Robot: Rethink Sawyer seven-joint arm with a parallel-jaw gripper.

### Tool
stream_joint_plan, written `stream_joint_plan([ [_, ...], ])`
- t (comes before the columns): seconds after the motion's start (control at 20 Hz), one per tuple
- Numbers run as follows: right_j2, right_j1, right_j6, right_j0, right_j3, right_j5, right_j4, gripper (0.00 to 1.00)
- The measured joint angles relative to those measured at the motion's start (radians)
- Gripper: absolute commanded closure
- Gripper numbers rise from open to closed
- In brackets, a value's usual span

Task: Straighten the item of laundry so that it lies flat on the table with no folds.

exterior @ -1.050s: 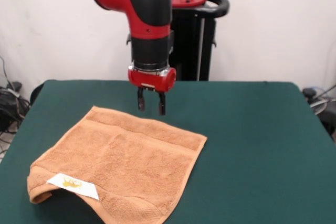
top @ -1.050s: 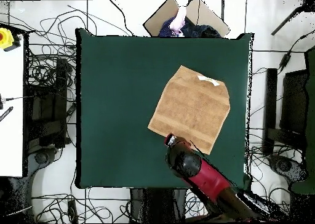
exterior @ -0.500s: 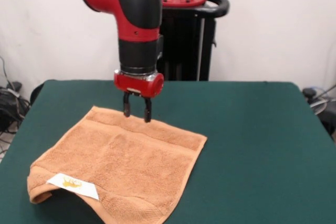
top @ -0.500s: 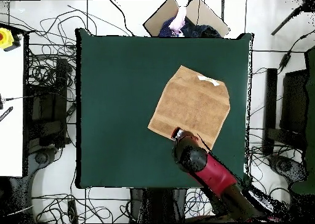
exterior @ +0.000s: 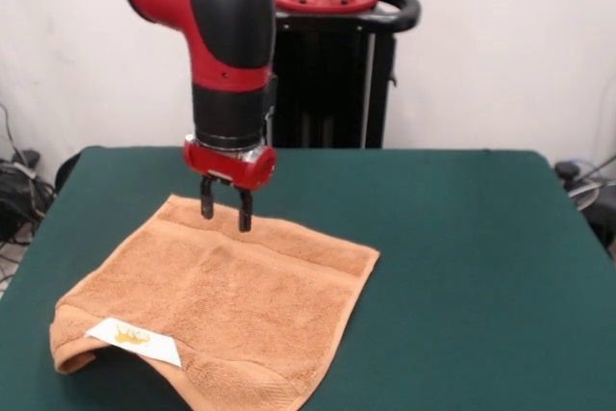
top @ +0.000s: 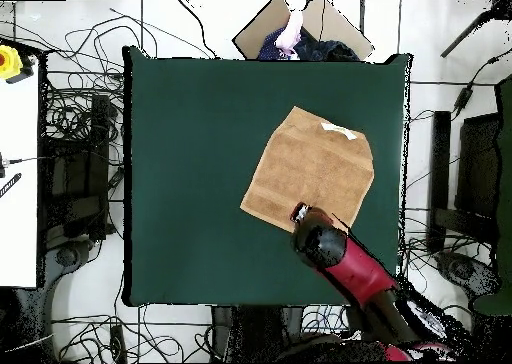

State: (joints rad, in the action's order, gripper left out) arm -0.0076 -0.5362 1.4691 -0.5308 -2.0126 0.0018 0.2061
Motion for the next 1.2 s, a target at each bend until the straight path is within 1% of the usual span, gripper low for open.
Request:
stream_joint_plan([
  [0.1,-0.017,0.010,0.000,0.018,0.017,0.054,0.000,0.00],
  [0.15,-0.030,0.025,0.000,0.034,0.037,0.120,0.000,0.00],
  [0.35,-0.044,0.056,0.000,0.047,0.057,0.186,0.000,0.00],
  [0.65,-0.048,0.087,0.000,0.047,0.057,0.187,-0.003,0.00],
  [1.2,-0.049,0.112,0.000,0.042,0.061,0.184,-0.005,0.00],
])
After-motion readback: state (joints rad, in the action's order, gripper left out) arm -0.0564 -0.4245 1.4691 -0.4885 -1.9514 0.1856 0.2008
